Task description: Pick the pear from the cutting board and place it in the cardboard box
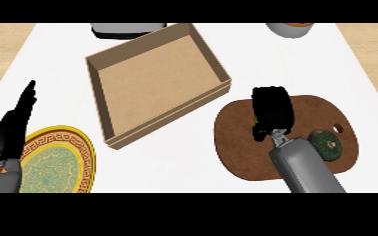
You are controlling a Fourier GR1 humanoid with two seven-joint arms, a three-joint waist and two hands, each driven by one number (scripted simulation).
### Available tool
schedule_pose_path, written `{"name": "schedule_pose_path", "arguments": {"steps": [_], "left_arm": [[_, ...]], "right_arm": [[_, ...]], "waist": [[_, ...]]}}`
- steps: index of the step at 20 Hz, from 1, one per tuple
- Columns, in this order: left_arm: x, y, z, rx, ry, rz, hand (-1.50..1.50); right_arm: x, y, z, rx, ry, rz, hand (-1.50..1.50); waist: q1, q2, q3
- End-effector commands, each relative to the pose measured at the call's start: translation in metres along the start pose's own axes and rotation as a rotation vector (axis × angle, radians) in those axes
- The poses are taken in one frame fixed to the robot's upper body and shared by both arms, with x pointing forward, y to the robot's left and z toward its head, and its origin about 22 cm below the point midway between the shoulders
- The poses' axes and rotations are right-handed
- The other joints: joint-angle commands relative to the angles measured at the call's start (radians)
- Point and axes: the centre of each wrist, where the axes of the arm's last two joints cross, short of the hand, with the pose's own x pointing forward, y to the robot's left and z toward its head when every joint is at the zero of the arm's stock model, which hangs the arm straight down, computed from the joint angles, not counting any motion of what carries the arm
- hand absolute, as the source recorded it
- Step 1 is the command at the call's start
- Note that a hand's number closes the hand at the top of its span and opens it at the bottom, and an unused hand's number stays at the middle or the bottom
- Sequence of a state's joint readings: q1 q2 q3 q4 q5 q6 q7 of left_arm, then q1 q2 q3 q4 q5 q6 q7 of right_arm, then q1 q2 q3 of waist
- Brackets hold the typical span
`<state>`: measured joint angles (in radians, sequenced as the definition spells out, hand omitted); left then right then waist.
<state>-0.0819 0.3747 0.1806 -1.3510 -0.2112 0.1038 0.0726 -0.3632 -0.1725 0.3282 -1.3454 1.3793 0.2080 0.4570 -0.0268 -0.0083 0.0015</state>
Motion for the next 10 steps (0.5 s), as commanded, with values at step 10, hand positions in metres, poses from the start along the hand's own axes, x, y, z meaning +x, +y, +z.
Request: {"name": "schedule_pose_path", "arguments": {"steps": [10], "left_arm": [[0.003, -0.004, 0.003, -0.002, -0.013, -0.013, 0.00]], "right_arm": [[0.035, -0.103, 0.089, -0.428, 0.014, -0.383, 1.50]], "waist": [[0.020, 0.003, -0.002]]}}
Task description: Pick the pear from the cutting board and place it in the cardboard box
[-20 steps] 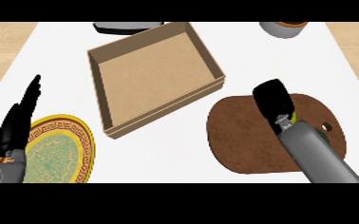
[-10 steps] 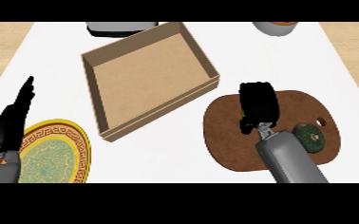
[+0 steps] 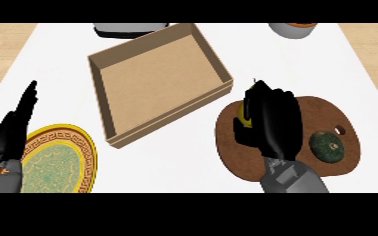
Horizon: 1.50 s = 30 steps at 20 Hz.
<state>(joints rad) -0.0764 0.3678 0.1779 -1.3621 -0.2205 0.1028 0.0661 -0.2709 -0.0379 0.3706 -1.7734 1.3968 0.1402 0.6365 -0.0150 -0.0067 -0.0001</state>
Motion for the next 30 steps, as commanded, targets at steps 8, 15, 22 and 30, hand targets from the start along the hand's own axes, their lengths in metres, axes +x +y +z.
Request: {"name": "schedule_pose_path", "arguments": {"steps": [8, 15, 22, 30], "left_arm": [[0.006, -0.010, -0.006, -0.035, -0.025, -0.013, 0.00], [0.015, -0.013, -0.005, -0.032, -0.030, -0.003, 0.00], [0.013, -0.019, -0.008, -0.038, -0.050, -0.003, 0.00], [0.014, -0.027, -0.018, -0.079, -0.076, -0.008, 0.00]], "right_arm": [[0.076, -0.059, -0.023, -0.056, -0.145, -0.214, 1.50], [0.116, -0.063, -0.078, -0.078, -0.083, -0.364, 1.50], [0.132, -0.044, -0.132, -0.023, -0.007, -0.459, 1.50], [0.142, -0.028, -0.163, 0.018, 0.037, -0.457, 1.50]], "waist": [[0.029, 0.009, 0.000], [0.048, 0.011, 0.000], [0.068, 0.020, -0.001], [0.097, 0.032, -0.002]]}}
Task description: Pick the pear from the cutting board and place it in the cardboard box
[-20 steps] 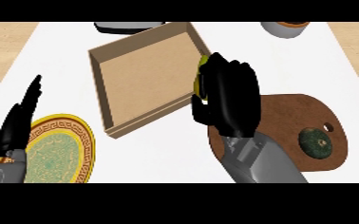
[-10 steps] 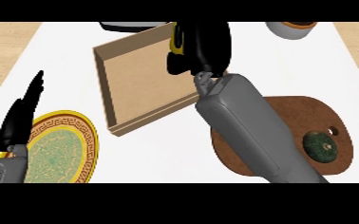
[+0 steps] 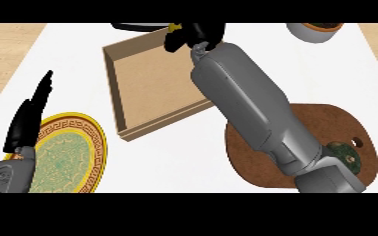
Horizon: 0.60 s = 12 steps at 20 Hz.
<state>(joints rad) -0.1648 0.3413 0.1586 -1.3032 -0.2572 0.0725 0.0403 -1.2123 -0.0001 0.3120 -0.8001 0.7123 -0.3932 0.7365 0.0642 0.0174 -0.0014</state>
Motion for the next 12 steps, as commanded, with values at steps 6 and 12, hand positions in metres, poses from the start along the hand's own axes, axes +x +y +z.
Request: {"name": "schedule_pose_path", "arguments": {"steps": [6, 12], "left_arm": [[0.017, -0.002, -0.006, -0.018, -0.034, 0.020, 0.00], [0.034, -0.004, -0.014, -0.040, -0.065, 0.005, 0.00]], "right_arm": [[-0.029, 0.025, -0.024, -0.025, 0.144, 0.037, 1.50], [-0.058, 0.032, -0.030, 0.053, 0.259, -0.080, -1.50]], "waist": [[0.049, 0.011, 0.000], [0.072, 0.023, 0.001]]}}
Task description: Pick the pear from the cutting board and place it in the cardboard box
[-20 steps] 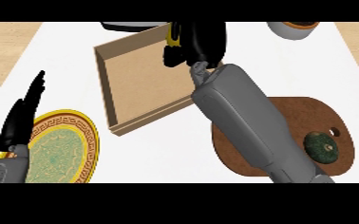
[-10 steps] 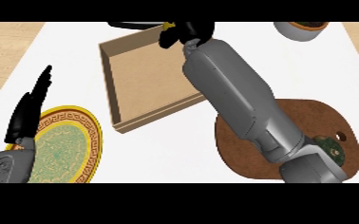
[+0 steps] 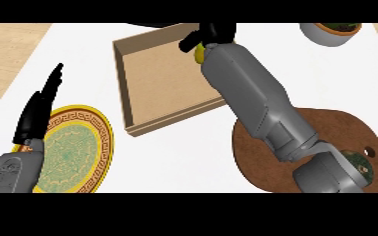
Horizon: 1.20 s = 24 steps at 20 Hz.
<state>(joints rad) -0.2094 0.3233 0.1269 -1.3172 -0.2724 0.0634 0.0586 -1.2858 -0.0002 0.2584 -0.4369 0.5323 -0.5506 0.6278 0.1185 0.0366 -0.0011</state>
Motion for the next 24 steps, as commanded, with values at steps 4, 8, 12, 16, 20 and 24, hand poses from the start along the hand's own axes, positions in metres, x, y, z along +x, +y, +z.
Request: {"name": "schedule_pose_path", "arguments": {"steps": [4, 8, 12, 16, 20, 24], "left_arm": [[0.010, -0.004, -0.001, -0.015, -0.001, 0.017, 0.00], [0.002, -0.006, -0.002, -0.011, -0.009, 0.002, 0.00], [0.003, 0.002, -0.002, 0.015, 0.011, 0.008, 0.00], [-0.008, 0.010, 0.007, 0.009, 0.023, -0.014, 0.00], [-0.005, 0.012, 0.004, 0.041, 0.049, -0.002, 0.00], [-0.027, 0.042, 0.027, 0.068, 0.086, -0.004, 0.00]], "right_arm": [[-0.018, 0.006, -0.007, -0.010, 0.000, -0.095, -1.50], [-0.009, 0.002, -0.007, -0.102, -0.078, -0.158, -1.50], [0.011, -0.011, -0.008, -0.222, -0.148, -0.274, -1.50], [-0.015, -0.006, -0.011, -0.283, -0.112, -0.399, -1.50], [-0.020, -0.010, -0.012, -0.284, -0.140, -0.483, -1.50], [-0.048, -0.028, -0.023, -0.257, -0.142, -0.502, -1.50]], "waist": [[0.021, 0.004, 0.001], [0.017, 0.005, 0.000], [-0.014, -0.004, 0.001], [-0.036, -0.013, 0.002], [-0.066, -0.021, 0.002], [-0.106, -0.038, 0.002]]}}
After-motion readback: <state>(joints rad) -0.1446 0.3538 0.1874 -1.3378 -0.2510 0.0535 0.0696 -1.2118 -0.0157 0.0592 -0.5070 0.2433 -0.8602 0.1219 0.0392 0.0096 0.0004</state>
